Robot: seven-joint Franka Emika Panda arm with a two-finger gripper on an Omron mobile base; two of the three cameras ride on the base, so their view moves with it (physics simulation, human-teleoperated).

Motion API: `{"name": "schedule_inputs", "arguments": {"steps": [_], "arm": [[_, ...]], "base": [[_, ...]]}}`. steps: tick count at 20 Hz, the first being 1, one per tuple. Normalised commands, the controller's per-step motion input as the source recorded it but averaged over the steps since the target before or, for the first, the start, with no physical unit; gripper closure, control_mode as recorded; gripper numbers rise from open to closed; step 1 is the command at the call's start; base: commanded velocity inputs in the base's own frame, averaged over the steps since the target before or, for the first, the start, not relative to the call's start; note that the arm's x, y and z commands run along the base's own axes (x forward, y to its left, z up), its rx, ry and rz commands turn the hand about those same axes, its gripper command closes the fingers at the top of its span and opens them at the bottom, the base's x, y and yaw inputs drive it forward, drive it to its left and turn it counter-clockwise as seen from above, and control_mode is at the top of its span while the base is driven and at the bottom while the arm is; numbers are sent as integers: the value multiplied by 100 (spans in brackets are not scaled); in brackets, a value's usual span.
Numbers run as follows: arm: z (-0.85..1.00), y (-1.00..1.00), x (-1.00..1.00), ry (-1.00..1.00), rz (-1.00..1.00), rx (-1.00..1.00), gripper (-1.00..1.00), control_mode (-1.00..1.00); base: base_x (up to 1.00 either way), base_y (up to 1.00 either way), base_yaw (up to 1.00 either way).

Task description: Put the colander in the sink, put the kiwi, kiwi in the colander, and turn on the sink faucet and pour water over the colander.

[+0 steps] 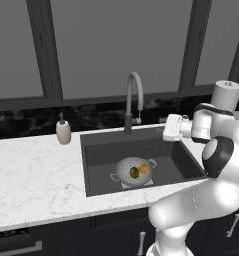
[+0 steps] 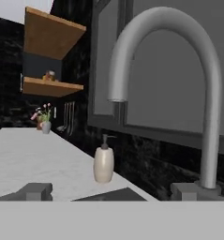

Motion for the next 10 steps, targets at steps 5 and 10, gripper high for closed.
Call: {"name": "schedule_inputs", "arguments": {"steps": [5, 10], "arm": [[4, 0, 36, 0, 16, 0, -100, -100], [1, -1, 24, 0, 5, 0, -100, -100]], "base": [[0, 0, 0], [0, 0, 0]]}}
